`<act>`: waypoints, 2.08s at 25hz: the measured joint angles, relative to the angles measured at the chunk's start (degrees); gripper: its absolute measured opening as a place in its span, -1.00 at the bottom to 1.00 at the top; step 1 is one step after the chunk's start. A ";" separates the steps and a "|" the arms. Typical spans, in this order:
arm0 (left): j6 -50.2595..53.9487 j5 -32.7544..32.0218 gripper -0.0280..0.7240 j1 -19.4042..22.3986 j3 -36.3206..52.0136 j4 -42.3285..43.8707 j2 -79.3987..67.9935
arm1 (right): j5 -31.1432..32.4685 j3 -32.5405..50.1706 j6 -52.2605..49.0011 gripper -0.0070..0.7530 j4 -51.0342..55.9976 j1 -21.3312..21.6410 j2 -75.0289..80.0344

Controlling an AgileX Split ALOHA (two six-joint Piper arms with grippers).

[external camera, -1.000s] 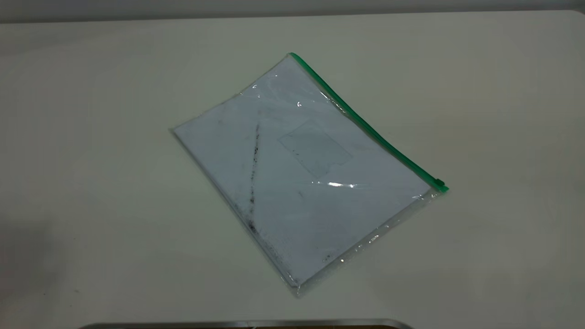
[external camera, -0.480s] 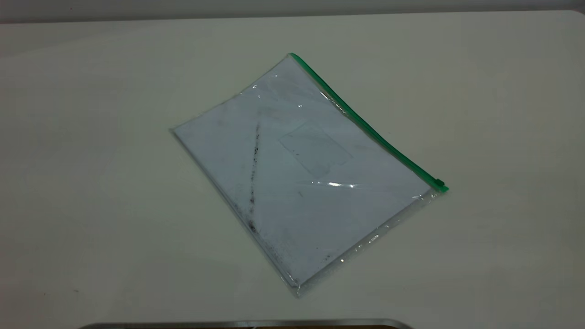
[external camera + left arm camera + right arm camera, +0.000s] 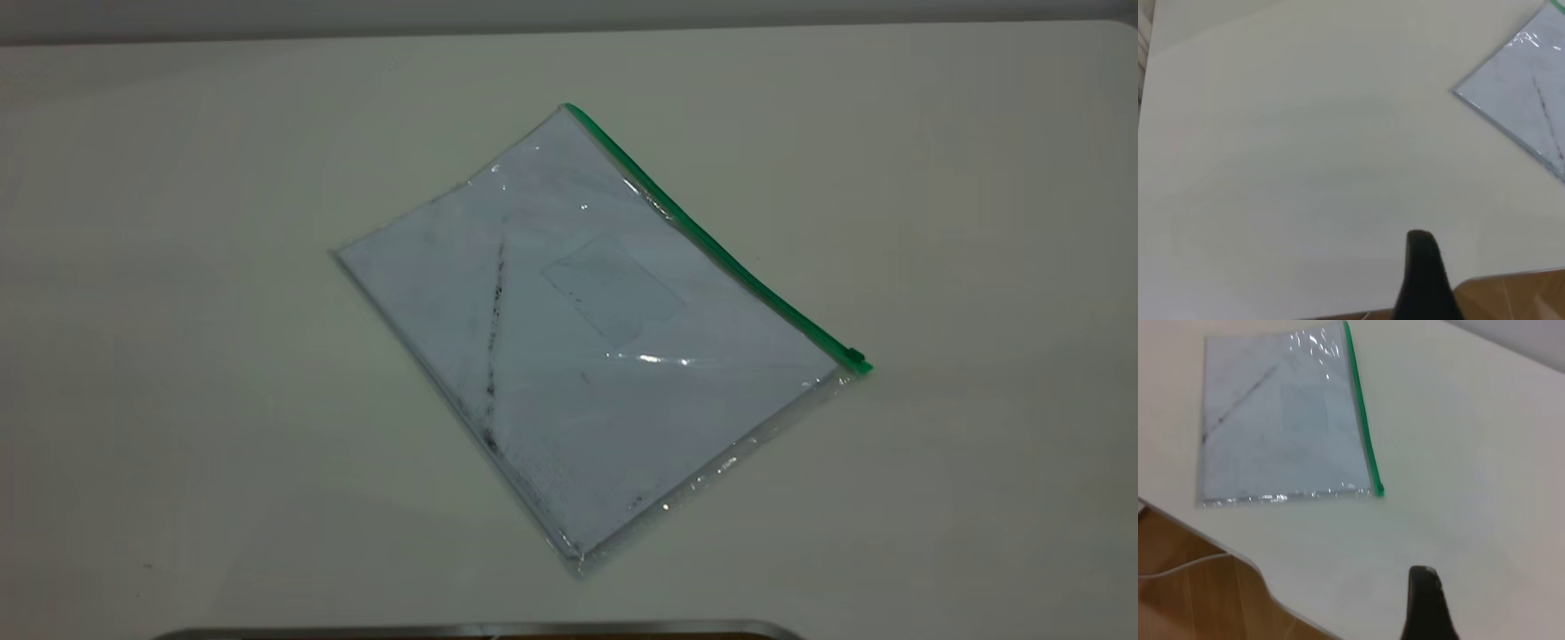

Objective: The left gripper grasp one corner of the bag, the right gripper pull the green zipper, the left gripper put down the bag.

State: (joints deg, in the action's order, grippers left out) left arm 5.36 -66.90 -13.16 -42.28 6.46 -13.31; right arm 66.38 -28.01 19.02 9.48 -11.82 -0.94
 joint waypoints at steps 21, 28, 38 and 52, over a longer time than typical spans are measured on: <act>-9.77 0.29 0.64 0.00 11.96 -10.88 1.62 | -0.93 0.31 -2.94 0.43 -1.09 0.00 0.00; -10.17 1.73 0.64 0.00 14.15 -10.92 1.62 | -0.93 0.31 -2.94 0.43 -1.09 0.00 0.00; -10.36 1.77 0.64 0.00 14.15 -10.92 1.62 | -0.93 0.31 -2.94 0.43 -1.09 0.00 0.00; -10.40 1.97 0.64 15.49 14.32 -9.91 13.39 | -0.95 0.31 -2.94 0.43 -1.09 0.00 0.00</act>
State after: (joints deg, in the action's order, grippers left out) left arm -5.03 -64.93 2.33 -27.95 -3.45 0.08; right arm 65.44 -27.70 16.08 8.39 -11.82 -0.94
